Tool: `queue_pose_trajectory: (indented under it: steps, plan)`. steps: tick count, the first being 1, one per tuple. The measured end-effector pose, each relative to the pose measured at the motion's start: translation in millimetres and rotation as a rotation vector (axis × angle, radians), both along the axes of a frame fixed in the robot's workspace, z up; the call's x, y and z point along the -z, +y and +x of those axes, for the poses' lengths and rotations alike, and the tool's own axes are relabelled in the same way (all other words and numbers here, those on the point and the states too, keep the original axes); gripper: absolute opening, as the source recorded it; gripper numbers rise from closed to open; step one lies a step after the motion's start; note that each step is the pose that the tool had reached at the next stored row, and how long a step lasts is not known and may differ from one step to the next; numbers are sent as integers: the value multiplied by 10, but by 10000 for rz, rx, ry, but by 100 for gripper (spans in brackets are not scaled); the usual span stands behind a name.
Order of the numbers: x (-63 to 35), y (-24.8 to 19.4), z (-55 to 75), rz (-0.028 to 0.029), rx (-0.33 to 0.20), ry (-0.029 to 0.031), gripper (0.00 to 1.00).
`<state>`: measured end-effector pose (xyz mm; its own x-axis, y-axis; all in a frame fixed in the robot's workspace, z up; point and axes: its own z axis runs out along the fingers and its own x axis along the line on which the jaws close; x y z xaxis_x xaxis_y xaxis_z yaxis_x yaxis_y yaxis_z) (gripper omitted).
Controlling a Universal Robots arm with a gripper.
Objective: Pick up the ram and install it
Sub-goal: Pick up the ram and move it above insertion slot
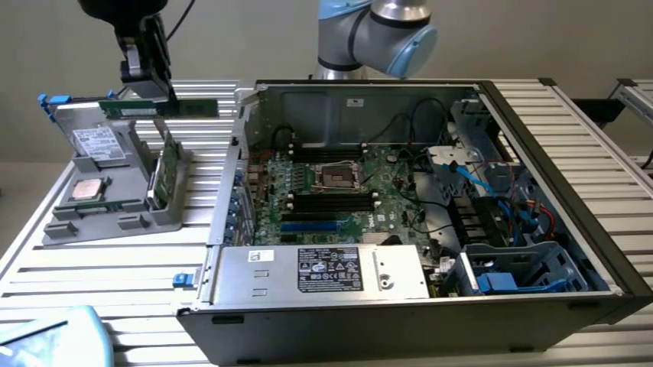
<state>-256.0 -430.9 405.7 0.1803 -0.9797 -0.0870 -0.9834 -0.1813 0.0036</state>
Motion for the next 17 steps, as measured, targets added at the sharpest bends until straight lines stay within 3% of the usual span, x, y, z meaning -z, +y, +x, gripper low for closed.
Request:
queue_pose_trajectory:
  steps: [10, 17]
  plan:
    - [-45, -30, 417, 369, 0, -129, 15]
    - [-61, -57, 731, 664, 1, -169, 15]
